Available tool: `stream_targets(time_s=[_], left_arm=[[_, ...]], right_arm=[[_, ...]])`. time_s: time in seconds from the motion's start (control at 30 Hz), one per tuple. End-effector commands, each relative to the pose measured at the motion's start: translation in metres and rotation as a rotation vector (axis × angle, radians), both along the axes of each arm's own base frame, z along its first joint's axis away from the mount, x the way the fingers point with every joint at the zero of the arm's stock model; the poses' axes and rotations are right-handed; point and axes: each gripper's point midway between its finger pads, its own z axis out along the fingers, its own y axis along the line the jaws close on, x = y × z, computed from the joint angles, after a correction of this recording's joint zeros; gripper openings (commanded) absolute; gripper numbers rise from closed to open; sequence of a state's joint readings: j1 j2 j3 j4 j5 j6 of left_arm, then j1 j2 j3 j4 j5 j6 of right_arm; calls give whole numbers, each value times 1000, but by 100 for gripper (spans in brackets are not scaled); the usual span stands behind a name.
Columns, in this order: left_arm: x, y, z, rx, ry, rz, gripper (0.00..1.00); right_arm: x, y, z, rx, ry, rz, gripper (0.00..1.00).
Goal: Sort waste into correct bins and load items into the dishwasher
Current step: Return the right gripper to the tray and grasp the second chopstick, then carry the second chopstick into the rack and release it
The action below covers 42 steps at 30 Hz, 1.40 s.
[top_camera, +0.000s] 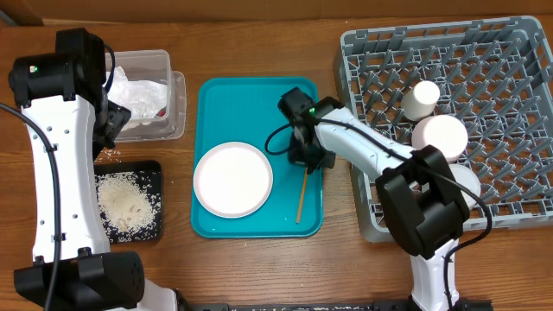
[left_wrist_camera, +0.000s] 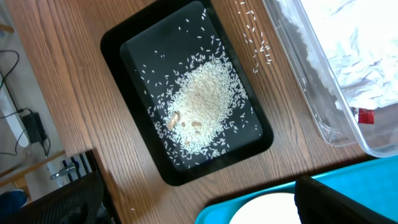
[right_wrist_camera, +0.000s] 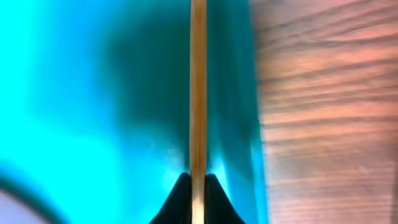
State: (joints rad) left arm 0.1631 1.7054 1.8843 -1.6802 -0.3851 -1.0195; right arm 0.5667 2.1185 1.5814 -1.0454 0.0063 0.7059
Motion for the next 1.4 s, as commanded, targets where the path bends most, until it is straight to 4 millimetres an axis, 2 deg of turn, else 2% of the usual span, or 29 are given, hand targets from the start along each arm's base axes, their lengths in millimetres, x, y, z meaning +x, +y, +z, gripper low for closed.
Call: stream_targets(time_s=[0.0,0.1,0.13,0.23,0.3,0.37,0.53,0.67,0.8,0.83,0.9,0.93,1.03,1.23,1.37], left_arm=[[1,-3,7,9,-31,7,100],[1,-3,7,9,-31,8,100],[1,-3,7,9,-31,8,100],[1,-3,7,9,-31,7,100],[1,-3,7,9,-31,7,100],[1,-3,7,9,-31,7,100],[1,-3,7,9,-31,8,100],[1,-3,7,9,-31,7,100],[1,-3,7,9,-31,8,100],[1,-3,7,9,-31,7,100],[1,-3,7,9,-31,7,100],[1,-3,7,9,-31,7,100],[1,-3,7,9,-31,7,100],[1,-3,7,9,-31,7,100],[1,-3,7,9,-31,7,100]], right_arm=[[35,-5,43,63,-75,-47,4],[58,-20,84,97,-139,27,4],[67,-30,102,101,-169,67,4],[81,-58,137,89,-220,138,4],[88,-83,154,72,-243,175,4],[94,-108,161,54,-253,203,4],[94,-148,155,33,-221,256,4],[94,-159,149,29,-207,236,8],[93,-159,134,28,-189,245,12],[92,-158,129,31,-182,244,17],[89,-154,120,57,-168,248,39],[87,-151,115,74,-156,248,46],[81,-146,109,111,-130,224,48],[75,-130,112,213,-116,218,48],[77,-129,112,216,-118,196,47]])
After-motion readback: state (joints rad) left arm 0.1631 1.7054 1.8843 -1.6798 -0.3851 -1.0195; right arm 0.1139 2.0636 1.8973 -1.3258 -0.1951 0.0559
